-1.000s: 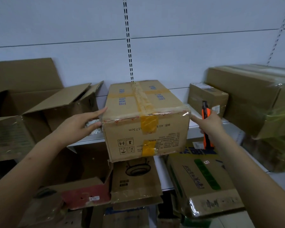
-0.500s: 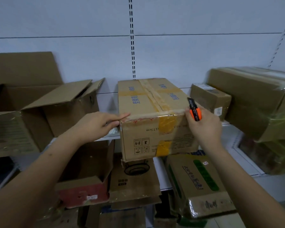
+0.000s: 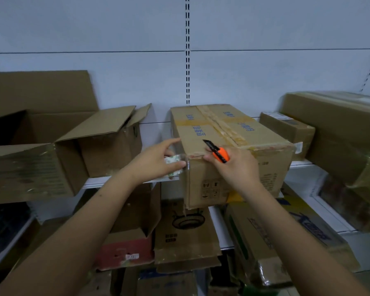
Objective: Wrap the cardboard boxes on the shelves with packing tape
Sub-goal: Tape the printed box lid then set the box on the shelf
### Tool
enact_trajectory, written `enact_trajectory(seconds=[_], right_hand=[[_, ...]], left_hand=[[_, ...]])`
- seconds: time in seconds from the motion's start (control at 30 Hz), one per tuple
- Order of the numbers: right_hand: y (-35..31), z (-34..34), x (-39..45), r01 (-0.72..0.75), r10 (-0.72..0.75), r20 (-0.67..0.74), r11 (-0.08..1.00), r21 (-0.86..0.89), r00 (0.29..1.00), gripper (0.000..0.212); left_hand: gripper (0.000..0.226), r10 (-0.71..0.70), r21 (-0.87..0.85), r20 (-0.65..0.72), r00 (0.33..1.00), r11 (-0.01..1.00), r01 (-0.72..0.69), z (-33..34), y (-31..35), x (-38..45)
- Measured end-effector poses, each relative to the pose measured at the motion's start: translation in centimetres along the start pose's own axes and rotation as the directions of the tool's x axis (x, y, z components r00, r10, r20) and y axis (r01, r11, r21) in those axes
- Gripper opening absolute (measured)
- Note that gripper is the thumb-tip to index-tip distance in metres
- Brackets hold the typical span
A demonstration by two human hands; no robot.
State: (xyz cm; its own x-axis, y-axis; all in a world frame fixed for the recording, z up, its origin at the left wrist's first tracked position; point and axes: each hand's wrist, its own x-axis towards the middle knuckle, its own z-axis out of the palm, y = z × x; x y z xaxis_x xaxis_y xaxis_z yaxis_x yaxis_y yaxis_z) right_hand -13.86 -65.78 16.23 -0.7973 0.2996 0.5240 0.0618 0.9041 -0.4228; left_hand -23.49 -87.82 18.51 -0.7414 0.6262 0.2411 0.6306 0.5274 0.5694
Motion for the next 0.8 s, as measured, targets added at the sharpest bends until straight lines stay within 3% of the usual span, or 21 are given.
enact_trajectory(seconds=[0.1,0.23,0.33,0.5,0.67,0.8], right_hand=[[0.9,-1.1,-0.3,-0.073,0.072,0.015,0.993,0.098,0.997,0.049],[-0.7,-0.1,-1.8,-0.057,0.054,0.025,0.985,0.161,0.998,0.049],[-2.2,1.5,-2.4,-0.122,0.13,-0.055,0.985,0.126,0.99,0.072],[-3.3,2.0,-1.4,-0.202,0.216,-0.075,0.966,0.163,0.974,0.085],[-4.2,2.9,-1.6,-0.197,0.24,-0.126,0.939,0.281,0.963,0.073],[-5.2,4.2,-1.8,-0.243,0.269,-0.223,0.96,0.136,0.937,0.064]], left_hand=[[0.066,0.078,-0.044,0.113,0.99,0.996,-0.074,0.6,0.3,-0.6],[0.066,0.136,-0.001,0.059,0.989,0.991,-0.136,0.8,0.0,-0.1],[0.062,0.158,-0.056,0.109,0.981,0.987,-0.153,0.4,0.2,0.8],[0.062,0.115,-0.21,0.142,0.983,0.974,-0.083,-0.9,-0.4,1.9],[0.054,0.158,-0.22,0.173,0.972,0.968,-0.119,-0.8,-0.7,2.4],[0.062,0.188,-0.241,0.237,0.953,0.962,-0.13,-0.7,-1.6,3.0]])
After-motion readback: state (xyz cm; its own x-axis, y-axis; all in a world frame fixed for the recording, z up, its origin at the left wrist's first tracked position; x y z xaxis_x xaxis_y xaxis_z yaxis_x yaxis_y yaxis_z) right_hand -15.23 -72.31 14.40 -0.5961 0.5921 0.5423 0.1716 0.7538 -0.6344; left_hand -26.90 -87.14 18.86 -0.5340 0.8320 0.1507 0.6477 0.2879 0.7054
